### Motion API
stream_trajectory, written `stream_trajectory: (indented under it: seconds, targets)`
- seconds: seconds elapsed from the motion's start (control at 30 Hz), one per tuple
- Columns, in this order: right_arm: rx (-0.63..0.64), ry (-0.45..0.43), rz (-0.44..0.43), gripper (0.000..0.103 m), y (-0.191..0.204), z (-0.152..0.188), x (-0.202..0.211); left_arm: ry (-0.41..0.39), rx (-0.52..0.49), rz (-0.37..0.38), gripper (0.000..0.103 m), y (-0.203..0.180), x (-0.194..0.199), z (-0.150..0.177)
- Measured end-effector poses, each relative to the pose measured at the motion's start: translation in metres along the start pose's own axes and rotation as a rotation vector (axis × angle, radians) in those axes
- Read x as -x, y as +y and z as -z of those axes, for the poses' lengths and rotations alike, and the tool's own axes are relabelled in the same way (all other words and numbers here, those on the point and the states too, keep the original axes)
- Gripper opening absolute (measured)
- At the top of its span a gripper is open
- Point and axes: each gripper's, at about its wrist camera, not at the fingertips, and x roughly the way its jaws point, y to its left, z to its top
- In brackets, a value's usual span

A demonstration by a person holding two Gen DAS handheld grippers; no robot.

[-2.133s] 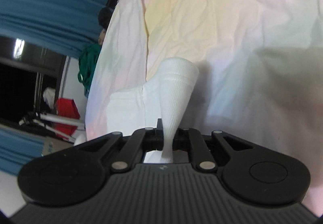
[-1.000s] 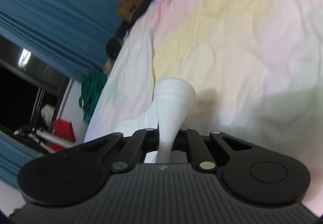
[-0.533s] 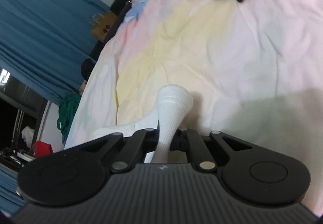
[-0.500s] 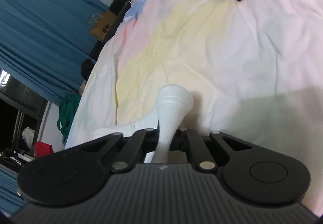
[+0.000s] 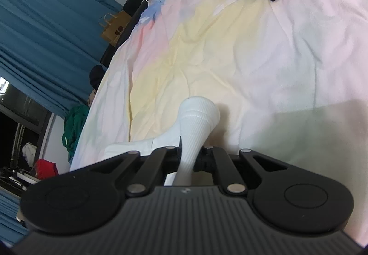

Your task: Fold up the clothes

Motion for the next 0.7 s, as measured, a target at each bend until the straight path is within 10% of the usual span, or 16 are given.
stream_trajectory:
  seconds: [0.07, 0.13, 0.3, 0.7]
  targets:
    - [0.006, -0.002, 0.002, 0.006, 0.001, 0.001, -0.001, -0.036, 0.012, -0.013, 0.080, -0.005, -0.002, -0.008]
    - [0.013, -0.004, 0.002, 0.006, 0.002, 0.001, -0.003, -0.077, -0.019, -0.042, 0.048, -0.014, -0.001, -0.014]
    - [-0.014, -0.002, 0.007, 0.006, 0.000, 0.002, -0.006, -0.060, -0.160, -0.094, 0.019, -0.046, 0.011, -0.025]
    - [-0.012, -0.042, -0.014, 0.006, 0.005, -0.002, 0.021, 0.051, -0.420, -0.182, 0.009, -0.091, 0.094, -0.073]
